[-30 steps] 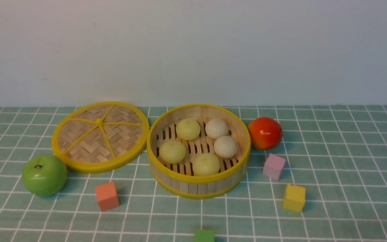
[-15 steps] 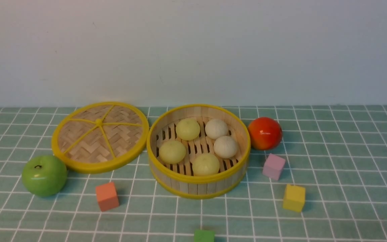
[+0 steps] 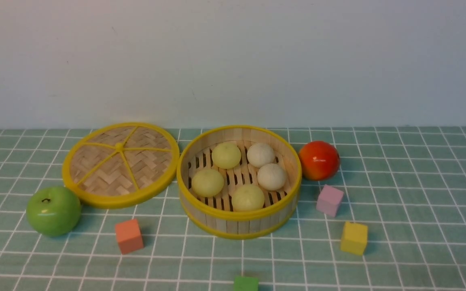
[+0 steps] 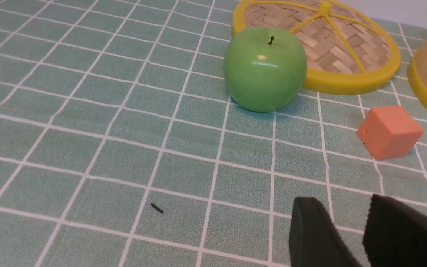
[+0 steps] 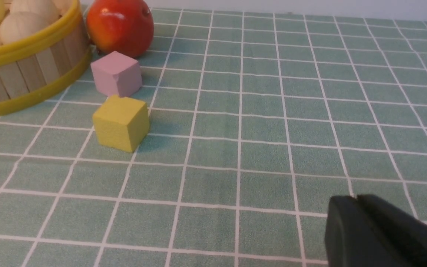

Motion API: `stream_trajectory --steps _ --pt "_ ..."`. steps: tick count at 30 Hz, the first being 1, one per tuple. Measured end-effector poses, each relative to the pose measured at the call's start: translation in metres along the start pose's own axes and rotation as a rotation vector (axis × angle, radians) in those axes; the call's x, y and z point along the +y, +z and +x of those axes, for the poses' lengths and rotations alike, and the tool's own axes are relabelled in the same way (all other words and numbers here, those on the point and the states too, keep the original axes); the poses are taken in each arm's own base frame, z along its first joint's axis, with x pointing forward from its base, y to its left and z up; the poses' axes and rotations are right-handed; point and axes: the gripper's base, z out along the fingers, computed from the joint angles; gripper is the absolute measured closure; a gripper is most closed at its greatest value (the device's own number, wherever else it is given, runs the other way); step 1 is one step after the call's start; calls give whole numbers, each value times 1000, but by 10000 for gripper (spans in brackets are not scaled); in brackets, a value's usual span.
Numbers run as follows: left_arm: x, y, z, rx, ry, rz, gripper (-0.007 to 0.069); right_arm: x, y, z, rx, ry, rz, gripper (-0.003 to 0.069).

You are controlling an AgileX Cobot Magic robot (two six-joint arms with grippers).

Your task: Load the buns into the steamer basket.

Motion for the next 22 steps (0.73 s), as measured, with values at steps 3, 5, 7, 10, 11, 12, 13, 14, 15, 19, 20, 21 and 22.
stream_trajectory --steps 3,5,7,10,11,12,13,14,15,19,20,21,22 --pt "0 0 0 0 0 0 387 0 0 0 0 0 0 596" --pt "0 0 0 0 0 0 387 0 0 0 0 0 0 592" --pt "0 0 0 0 0 0 387 0 0 0 0 0 0 588" --pt "0 0 0 1 0 0 387 0 0 0 0 0 0 583" --pt "0 0 0 1 0 0 387 0 0 0 0 0 0 581" --pt "0 0 0 1 0 0 387 0 0 0 0 0 0 580" --pt "0 0 0 1 0 0 387 0 0 0 0 0 0 578" --pt "0 0 0 1 0 0 387 0 0 0 0 0 0 575" --pt "0 0 0 1 0 0 387 0 0 0 0 0 0 575" --pt "0 0 0 1 0 0 387 0 0 0 0 0 0 571" --pt "0 0 0 1 0 0 387 0 0 0 0 0 0 570" --pt "0 0 0 1 0 0 387 0 0 0 0 0 0 568" --pt "0 0 0 1 0 0 387 0 0 0 0 0 0 567"
